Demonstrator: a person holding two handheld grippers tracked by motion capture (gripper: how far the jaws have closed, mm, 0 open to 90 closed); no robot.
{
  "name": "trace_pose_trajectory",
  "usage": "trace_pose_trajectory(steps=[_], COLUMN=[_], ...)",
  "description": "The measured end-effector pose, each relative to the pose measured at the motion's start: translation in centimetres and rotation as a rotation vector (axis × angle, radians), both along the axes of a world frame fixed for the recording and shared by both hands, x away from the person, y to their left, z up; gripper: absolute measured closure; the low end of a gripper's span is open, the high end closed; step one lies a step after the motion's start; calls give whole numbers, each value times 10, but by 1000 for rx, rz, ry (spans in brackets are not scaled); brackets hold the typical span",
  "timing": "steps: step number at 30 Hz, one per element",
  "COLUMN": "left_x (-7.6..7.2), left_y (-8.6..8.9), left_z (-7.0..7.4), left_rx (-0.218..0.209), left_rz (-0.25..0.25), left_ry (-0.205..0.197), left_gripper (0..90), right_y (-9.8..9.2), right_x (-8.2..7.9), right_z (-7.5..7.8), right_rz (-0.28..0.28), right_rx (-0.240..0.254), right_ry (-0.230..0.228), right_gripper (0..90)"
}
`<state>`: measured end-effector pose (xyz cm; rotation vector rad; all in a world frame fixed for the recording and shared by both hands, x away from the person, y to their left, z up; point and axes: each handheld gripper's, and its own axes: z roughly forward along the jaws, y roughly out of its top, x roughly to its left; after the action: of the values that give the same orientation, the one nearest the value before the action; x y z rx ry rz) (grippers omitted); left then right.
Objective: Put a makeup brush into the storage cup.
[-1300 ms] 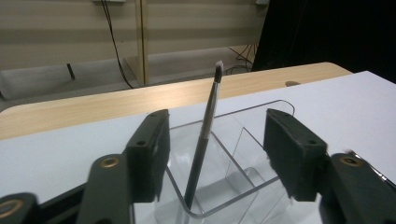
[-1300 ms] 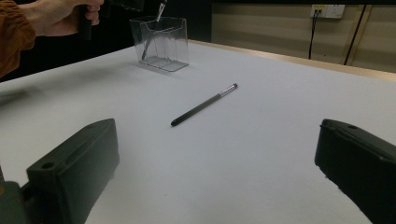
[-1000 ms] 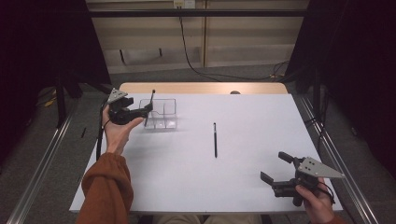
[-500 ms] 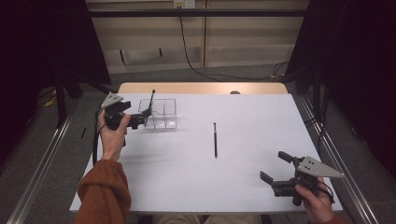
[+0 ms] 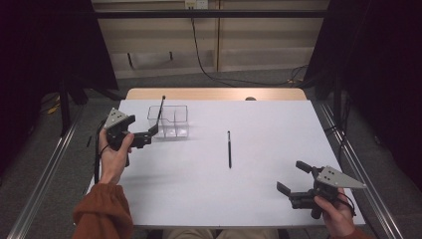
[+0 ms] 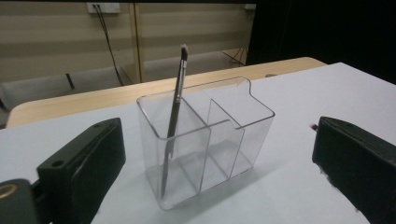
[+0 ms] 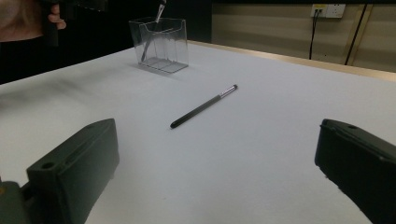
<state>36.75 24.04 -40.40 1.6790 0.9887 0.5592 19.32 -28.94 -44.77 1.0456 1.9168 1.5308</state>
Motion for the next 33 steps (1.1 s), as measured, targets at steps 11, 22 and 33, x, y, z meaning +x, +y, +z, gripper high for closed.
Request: trace_pose_trajectory(steps=[11, 22, 33], left_x=[-27, -57, -93], left_y=[11, 16, 18], left_z=[2, -3, -9], left_rx=[8, 14, 9], left_rz=[14, 38, 26], left_ry=[-18, -3, -9], left_gripper=[21, 25, 25], right_y=[-1, -1, -1], right_x=[-3, -4, -4], right_z=[0, 0, 1], right_rz=[-13, -17, -15], right_rx=[1, 0, -5], right_ry=[0, 0, 1], right_gripper=[0, 0, 0])
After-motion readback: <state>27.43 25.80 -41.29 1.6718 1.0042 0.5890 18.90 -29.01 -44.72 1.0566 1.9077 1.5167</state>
